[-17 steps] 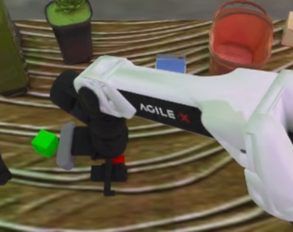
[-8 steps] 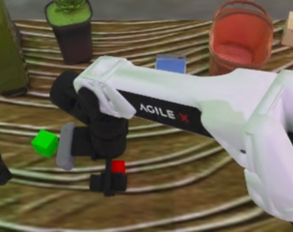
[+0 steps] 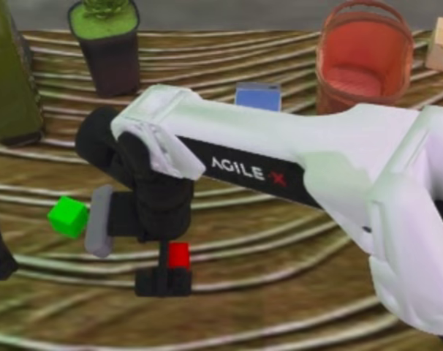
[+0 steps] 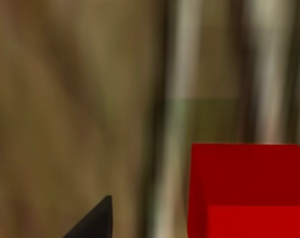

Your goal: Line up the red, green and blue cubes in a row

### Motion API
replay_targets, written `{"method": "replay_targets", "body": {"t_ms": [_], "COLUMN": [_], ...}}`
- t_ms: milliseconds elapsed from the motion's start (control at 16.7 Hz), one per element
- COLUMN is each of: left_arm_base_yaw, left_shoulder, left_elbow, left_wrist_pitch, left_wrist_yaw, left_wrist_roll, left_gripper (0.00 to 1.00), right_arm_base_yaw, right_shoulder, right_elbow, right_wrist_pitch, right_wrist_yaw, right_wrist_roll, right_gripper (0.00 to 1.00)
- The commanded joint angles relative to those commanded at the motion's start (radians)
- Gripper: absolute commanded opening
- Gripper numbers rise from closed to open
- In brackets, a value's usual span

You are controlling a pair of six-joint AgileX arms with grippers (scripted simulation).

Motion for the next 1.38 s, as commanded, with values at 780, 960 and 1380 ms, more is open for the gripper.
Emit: {"method": "replay_targets", "body": {"t_ms": [780,960,1380], "left_arm_base_yaw": [0.000,-0.001,-0.031], "left_shoulder": [0.000,0.007,0.290], "left_elbow": [0.000,0.007,0.247], "left_wrist_pitch": [0.000,-0.005,-0.180], "left_wrist_yaw": [0.000,0.000,0.001], "left_wrist_roll": [0.000,0.001,0.040], "left_gripper": [1.00,1.00,1.00], "right_arm_base_yaw": [0.006,-0.003,-0.156], "right_shoulder": [-0.014,-0.021,-0.381], "right_elbow": [0.252,0.241,-0.067], "right_wrist_pitch": [-0.266,-0.256,-0.021], "right_wrist_yaw": [0.000,-0.001,-0.025], "right_wrist_roll": [-0.004,-0.002,0.086], "right_gripper": [1.00,1.00,1.00]}}
